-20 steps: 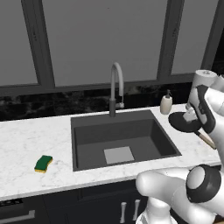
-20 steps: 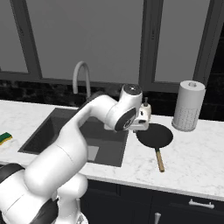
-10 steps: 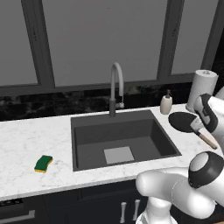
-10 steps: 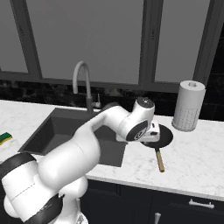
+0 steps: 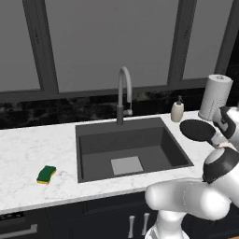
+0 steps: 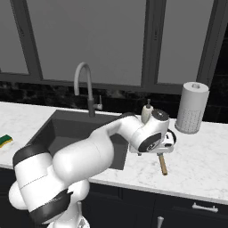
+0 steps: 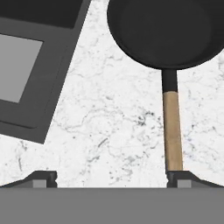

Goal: Pick the pan and sponge and place them into the sink. Then turn on the water.

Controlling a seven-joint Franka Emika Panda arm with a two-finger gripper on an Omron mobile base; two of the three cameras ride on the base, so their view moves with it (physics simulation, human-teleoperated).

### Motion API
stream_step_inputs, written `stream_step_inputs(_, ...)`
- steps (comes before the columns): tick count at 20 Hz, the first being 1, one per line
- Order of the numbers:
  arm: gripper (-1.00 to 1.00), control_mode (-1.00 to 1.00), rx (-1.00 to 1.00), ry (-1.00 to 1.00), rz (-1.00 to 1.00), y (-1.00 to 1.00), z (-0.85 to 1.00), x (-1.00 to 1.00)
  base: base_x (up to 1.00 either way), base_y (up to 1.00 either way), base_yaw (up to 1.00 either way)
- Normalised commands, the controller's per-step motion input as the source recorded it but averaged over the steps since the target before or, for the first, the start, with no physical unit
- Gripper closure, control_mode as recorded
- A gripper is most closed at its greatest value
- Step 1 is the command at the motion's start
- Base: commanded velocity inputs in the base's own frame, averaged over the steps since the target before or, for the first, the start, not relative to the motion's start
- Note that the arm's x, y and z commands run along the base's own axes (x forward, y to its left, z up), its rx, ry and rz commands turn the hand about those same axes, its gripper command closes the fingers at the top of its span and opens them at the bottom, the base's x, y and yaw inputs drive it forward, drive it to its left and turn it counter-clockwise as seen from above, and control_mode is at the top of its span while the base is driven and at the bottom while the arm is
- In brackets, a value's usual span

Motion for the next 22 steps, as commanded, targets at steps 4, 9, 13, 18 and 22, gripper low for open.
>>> stream_step_inputs(4,-1.0,-1.0,-0.01,0.07,0.0,-0.36,-0.37,0.0,0.0,0.0,0.0)
stream_step_inputs(9,-1.0,-1.0,0.0,0.06,0.0,-0.29,-0.39,0.0,0.0,0.0,0.0)
stream_step_inputs(13,-1.0,-1.0,0.0,0.0,0.0,-0.3,-0.2,0.0,0.0,0.0,0.0)
stream_step_inputs(18,-1.0,-1.0,0.0,0.0,0.0,-0.17,-0.18,0.0,0.0,0.0,0.0)
stream_step_inputs(22,-1.0,-1.0,-0.03,0.0,0.0,-0.01,-0.29,0.15,0.0,0.0,0.0)
